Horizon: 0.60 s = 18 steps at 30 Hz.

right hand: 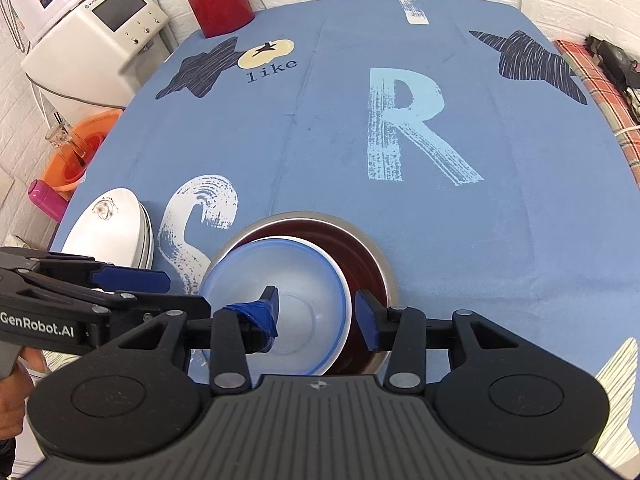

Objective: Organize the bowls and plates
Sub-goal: 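Open both tools to release the blue bowl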

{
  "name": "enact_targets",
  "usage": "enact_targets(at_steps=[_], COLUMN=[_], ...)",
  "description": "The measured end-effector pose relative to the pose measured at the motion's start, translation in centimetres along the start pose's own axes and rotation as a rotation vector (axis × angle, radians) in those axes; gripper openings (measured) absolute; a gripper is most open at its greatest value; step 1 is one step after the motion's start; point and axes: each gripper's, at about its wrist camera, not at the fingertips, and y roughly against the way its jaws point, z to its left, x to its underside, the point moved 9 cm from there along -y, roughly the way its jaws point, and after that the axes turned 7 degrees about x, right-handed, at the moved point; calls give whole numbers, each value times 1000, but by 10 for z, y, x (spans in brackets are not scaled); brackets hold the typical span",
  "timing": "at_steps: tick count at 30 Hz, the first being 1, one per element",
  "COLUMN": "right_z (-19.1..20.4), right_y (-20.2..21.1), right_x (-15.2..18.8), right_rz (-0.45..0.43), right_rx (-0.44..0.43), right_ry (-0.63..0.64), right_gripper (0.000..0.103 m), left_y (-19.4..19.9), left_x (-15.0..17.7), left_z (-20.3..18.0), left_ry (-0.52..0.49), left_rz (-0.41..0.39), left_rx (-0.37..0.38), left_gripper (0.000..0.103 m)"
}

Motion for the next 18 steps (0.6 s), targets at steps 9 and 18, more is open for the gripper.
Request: enact_targets(at_steps=[9, 18], right_z=[-16, -43], right_y=[8, 19], right_x=[5, 26], right_rz=[-74, -166], right_rx=[-59, -71], right_ry=[-118, -321], right_gripper=[29, 29], left_y=[17, 35], left_x=[1, -1], left_z=[-11, -5], left_ry=[-76, -94], left_rz=[-99, -243], left_rx=[-13, -99], left_gripper=[63, 63])
